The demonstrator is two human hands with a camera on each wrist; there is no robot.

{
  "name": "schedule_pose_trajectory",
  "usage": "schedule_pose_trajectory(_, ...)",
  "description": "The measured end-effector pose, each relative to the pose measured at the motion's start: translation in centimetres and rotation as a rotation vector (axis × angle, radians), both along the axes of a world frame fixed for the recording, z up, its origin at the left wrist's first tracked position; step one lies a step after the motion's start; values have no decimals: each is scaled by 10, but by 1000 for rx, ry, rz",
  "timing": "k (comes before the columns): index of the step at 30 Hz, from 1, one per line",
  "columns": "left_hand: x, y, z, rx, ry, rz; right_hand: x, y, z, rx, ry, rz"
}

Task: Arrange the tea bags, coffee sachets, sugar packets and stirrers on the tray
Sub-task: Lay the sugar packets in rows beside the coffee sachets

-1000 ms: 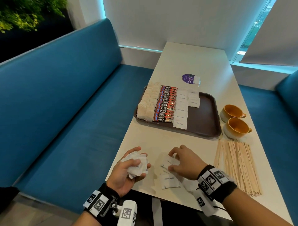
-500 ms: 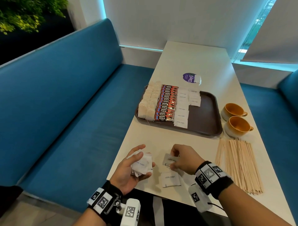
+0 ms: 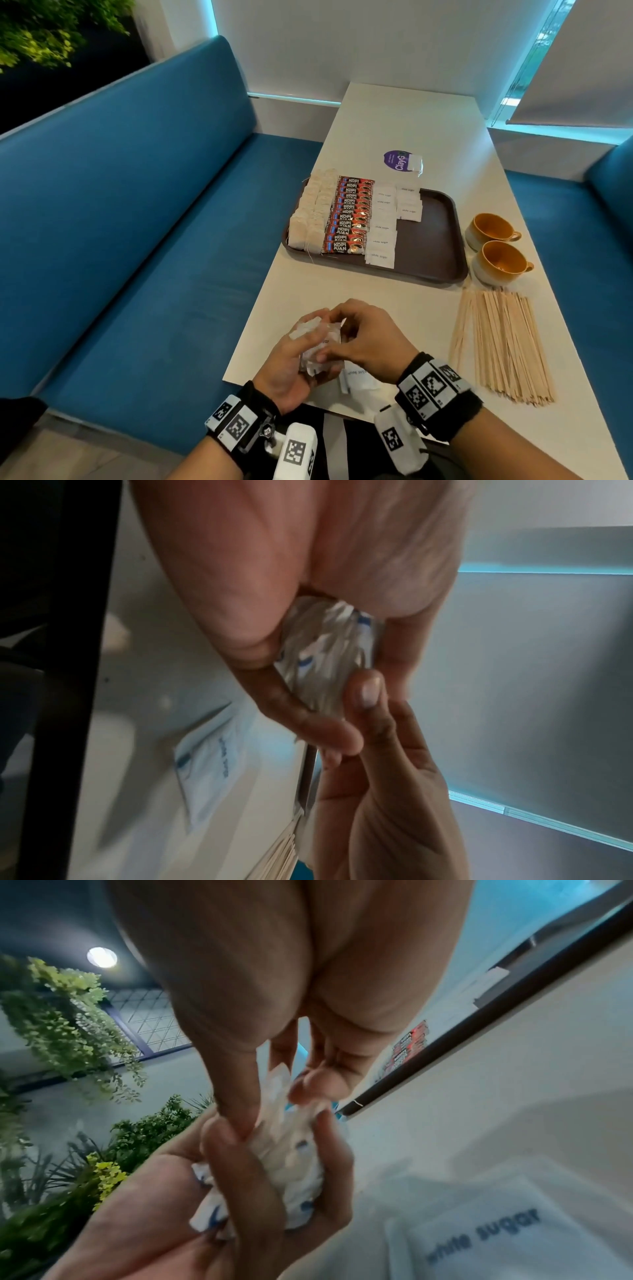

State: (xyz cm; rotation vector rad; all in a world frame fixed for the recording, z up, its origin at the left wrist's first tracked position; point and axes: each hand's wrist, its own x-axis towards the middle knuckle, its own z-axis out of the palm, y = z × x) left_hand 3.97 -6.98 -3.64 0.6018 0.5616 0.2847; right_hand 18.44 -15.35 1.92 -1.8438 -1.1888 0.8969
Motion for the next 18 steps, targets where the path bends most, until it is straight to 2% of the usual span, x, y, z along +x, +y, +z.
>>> schedule_pose_trajectory(1, -1, 0, -1, -8, -1, 13, 1, -1, -1, 35, -55, -21)
schedule_pose_trajectory(3, -4, 3, -1, -30, 10, 40, 8, -5, -2, 106, -52, -85)
schedule_pose_trajectory(5, -8, 7, -1, -41, 8, 65, 19, -11, -4, 93, -81, -125)
schedule_pose_trajectory(9, -18, 17, -5, -27, 33, 126, 31, -29, -13, -258, -362, 107)
schedule_pose_trajectory(11, -21, 21, -7, -22, 44, 138, 27, -35, -21, -376, -442, 183)
schedule_pose_trajectory(18, -19, 20, -5, 29, 56, 88, 22, -31, -23, -446, -496, 176)
